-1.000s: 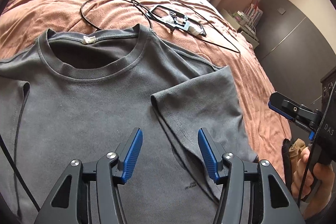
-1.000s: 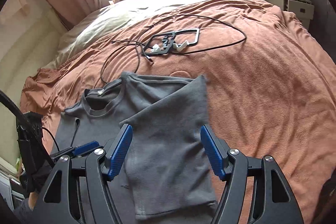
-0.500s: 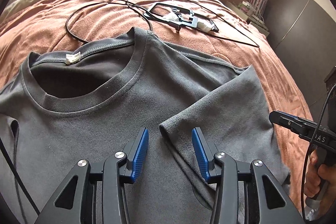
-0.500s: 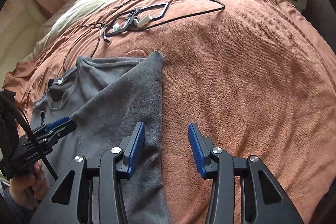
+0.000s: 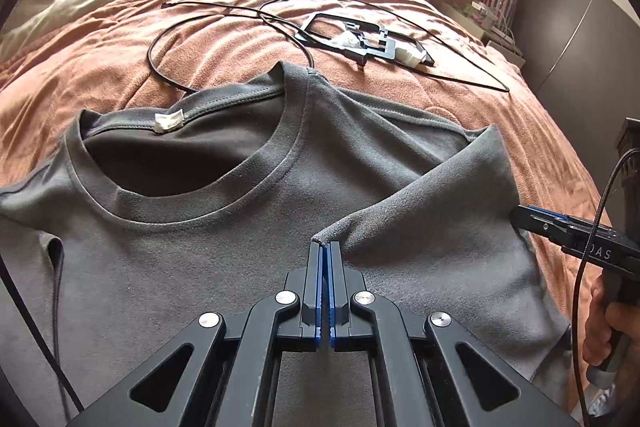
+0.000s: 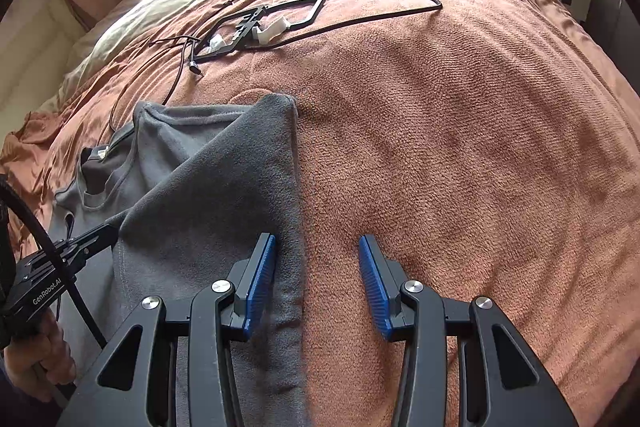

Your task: Fold small clothes

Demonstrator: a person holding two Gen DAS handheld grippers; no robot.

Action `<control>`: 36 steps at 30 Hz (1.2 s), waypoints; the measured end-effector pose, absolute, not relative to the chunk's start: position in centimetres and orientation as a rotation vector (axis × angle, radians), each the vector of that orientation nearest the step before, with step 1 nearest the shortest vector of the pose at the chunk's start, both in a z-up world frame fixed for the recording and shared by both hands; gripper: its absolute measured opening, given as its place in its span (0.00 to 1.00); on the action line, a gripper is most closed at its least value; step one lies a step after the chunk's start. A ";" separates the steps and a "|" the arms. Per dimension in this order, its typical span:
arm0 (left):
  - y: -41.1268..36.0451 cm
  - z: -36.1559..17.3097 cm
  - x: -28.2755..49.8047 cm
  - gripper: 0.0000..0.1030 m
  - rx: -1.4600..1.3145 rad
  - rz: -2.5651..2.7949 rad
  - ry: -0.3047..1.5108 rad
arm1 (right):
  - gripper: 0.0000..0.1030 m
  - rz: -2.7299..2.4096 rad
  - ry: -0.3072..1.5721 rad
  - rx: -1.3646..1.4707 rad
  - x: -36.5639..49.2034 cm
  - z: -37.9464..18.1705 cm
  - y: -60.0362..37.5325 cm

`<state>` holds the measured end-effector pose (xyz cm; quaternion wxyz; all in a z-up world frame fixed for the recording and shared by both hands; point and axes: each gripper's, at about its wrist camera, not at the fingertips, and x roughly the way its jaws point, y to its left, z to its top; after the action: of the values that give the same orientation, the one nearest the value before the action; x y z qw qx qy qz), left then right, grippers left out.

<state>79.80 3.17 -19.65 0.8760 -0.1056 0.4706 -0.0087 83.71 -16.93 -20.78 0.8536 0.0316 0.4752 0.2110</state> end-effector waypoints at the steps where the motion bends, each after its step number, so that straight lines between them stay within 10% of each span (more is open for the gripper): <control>1: 3.1 -19.8 79.8 0.01 -0.213 -0.020 0.990 | 0.40 0.444 0.997 0.061 83.7 -20.8 -16.7; 29: 3.8 -20.7 79.7 0.04 -0.227 -0.035 1.058 | 0.33 0.351 0.955 0.110 88.2 -19.3 -16.8; 36: 2.9 -19.9 78.2 0.54 -0.253 -0.039 1.053 | 0.33 0.450 1.022 0.098 85.0 -18.8 -18.3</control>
<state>78.21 2.94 -19.87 0.8568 -0.1202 0.5012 -0.0185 84.95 -18.33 -18.82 0.8471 0.0465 0.4845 0.2133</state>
